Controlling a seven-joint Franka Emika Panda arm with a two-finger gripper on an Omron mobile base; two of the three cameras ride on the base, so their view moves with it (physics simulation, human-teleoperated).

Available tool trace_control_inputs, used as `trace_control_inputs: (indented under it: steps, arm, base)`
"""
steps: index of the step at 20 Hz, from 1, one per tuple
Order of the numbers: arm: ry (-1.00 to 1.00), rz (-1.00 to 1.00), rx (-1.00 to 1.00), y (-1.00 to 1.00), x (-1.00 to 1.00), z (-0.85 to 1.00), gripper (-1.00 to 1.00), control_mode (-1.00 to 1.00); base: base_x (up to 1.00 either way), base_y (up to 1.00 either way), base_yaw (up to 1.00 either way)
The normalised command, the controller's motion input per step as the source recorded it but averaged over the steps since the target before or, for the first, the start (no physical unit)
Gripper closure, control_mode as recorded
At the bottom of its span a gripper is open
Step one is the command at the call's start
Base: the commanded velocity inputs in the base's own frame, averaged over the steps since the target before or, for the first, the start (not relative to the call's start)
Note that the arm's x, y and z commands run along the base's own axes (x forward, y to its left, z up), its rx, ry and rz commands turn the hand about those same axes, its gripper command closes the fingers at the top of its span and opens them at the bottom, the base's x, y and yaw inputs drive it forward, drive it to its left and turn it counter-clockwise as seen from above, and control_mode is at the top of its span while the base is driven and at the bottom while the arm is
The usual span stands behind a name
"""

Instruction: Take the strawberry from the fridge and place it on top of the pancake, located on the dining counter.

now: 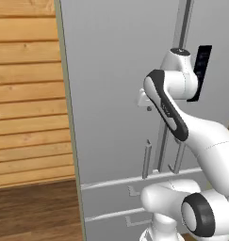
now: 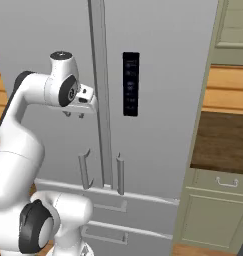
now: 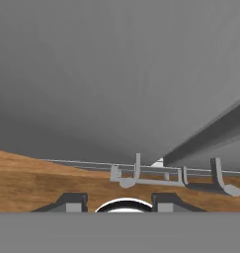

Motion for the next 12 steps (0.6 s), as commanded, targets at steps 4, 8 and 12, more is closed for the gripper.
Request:
trace_control_inputs:
  steps: [4, 8, 12]
  arm:
    - [0.0, 0.0, 0.0, 0.0, 0.0, 0.0, -1.0, 1.0]
    - [0.0, 0.0, 0.0, 0.0, 0.0, 0.0, -1.0, 1.0]
    - [0.0, 0.0, 0.0, 0.0, 0.0, 0.0, -1.0, 1.0]
  base:
    - [-0.32, -0.02, 0.0]
    - [-0.81, -0.22, -0.02]
    - [-0.91, -0.23, -0.05]
